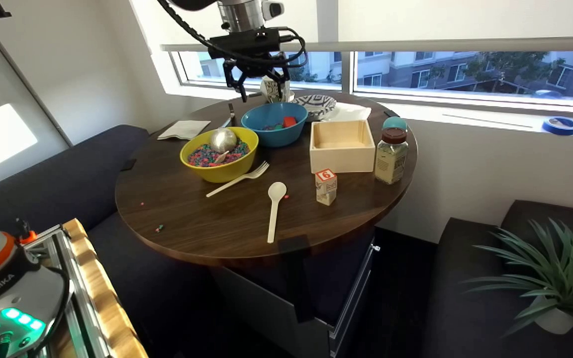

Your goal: Pick up the red rectangular block from the blue bowl and put it in the square open box, pick up the green rectangular block from the blue bowl and put it in the square open box

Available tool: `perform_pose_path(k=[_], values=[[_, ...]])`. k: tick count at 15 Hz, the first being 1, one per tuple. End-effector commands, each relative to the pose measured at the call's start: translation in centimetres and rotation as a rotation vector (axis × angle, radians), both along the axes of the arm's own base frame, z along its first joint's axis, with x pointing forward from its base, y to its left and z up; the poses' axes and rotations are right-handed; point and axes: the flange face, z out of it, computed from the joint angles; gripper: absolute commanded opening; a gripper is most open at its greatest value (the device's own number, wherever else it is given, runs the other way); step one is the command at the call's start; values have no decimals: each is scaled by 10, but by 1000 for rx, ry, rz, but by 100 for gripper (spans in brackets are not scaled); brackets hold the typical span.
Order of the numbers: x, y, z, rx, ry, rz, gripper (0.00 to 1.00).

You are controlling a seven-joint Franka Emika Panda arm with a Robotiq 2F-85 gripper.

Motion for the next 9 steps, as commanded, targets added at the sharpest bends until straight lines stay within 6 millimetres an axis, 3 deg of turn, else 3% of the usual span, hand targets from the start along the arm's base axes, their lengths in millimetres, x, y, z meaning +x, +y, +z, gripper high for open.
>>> perform_pose_path(k=[1,9], values=[[17,1,-19,12,-14,23,100],[40,-9,-52,10,-29,3,98]])
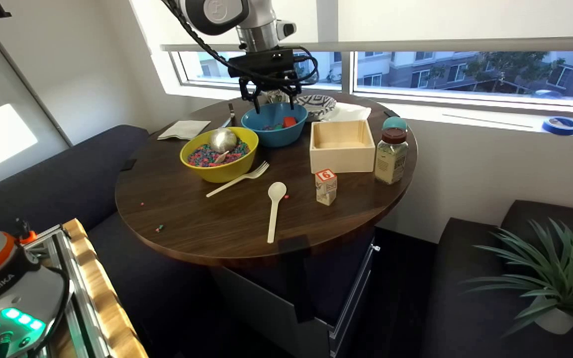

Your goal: Pick up the red rectangular block from the blue bowl and put it in the square open box, pick up the green rectangular block from the blue bowl and put it in the square open box

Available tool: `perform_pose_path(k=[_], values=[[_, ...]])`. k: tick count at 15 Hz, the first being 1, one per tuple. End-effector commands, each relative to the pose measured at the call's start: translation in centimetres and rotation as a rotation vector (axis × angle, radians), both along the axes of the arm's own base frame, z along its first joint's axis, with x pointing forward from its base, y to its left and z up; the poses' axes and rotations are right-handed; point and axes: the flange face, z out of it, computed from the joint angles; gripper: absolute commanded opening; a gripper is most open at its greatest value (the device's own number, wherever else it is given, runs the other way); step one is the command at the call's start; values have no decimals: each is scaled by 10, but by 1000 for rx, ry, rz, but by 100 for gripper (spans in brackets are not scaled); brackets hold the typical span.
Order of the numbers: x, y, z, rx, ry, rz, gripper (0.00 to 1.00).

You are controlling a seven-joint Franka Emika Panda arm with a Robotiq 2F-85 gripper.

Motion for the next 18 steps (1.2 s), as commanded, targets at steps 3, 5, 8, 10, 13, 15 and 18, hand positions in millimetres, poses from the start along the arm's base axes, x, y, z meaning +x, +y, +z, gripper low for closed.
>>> perform_pose_path(k=[3,5,8,10,13,15,18], values=[[14,-9,-21,9,-14,2,89],[16,-9,-25,9,-17,7,88],[18,-6,-30,4,-30,19,89],[19,-2,-32,-3,-36,37,89],[20,3,-35,-10,-44,61,78],[20,4,-39,-21,-46,77,79],[19,4,-42,-38,-47,99,78]])
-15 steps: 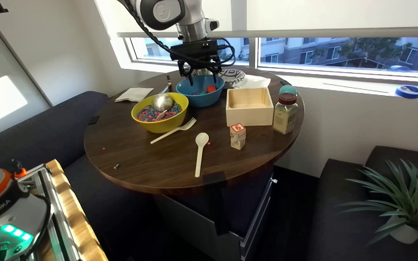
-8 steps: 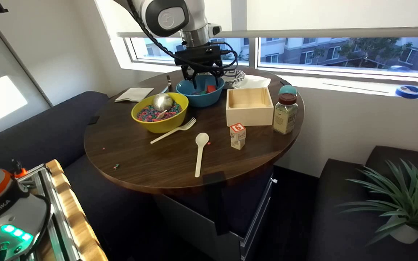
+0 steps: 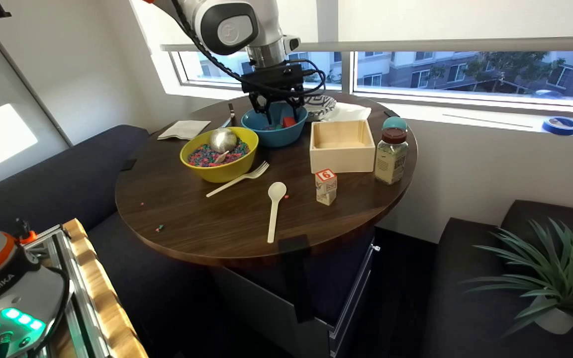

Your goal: Pick up the red rectangular block from the blue bowl and put it in the square open box, pick up the green rectangular block from the blue bowl and put it in the square open box

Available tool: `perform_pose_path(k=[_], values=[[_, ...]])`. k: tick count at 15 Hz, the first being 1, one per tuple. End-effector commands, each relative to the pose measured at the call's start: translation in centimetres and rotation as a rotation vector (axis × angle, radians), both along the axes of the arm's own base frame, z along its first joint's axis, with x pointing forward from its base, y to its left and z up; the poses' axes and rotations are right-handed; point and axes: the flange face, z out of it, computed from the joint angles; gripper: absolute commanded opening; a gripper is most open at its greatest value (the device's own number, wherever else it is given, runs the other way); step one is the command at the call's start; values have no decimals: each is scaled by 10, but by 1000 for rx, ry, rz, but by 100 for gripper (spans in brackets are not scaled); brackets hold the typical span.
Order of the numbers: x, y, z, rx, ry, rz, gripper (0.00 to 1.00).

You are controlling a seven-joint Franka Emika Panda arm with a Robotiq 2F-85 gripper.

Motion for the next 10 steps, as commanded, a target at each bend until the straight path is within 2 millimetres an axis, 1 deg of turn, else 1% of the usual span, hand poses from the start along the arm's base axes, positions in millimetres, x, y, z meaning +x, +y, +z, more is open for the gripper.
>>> perform_pose_path(k=[1,3,5,7,8,9,10], values=[[0,-1,-8,-28,-16,43,81],[0,0,-8,-34,-14,52,80],[-1,0,-7,-36,-9,54,69],[-1,1,-6,-41,-8,57,61],[-1,1,-6,-43,-8,59,53],[-1,1,-5,-43,-9,58,52],[-1,1,-5,-43,-9,60,56]])
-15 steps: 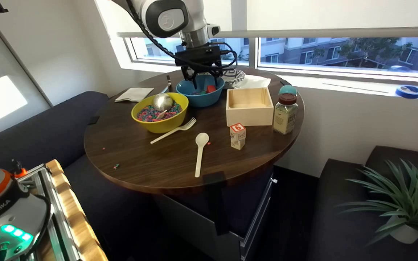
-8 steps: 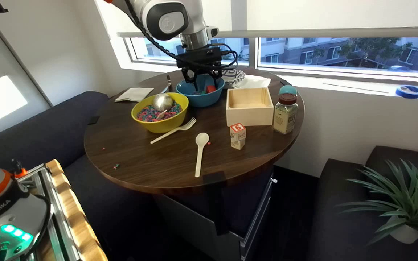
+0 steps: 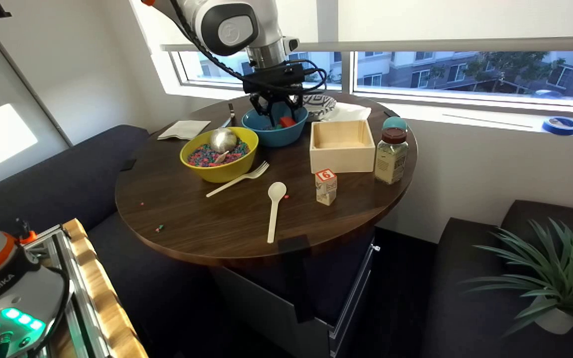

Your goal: Pick up the red rectangular block from the blue bowl and put it in the square open box, pick up the green rectangular block from the blue bowl and put it in the square open box

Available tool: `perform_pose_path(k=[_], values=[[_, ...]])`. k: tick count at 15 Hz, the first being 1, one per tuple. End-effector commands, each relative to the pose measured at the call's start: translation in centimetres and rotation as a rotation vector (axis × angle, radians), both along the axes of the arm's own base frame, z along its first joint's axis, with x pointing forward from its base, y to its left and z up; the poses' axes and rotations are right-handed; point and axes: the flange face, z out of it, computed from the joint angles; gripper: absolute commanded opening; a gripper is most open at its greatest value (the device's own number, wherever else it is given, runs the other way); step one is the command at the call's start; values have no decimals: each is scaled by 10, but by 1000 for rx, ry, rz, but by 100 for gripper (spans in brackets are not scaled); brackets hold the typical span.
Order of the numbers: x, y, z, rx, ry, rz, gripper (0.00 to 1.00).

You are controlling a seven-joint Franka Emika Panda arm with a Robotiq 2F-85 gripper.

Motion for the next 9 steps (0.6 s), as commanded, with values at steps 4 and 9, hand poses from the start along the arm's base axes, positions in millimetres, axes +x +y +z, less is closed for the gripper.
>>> perform_pose_path(k=[4,9], values=[[0,0,2,-17,-17,21,51],[-1,0,6,-30,-17,28,46]])
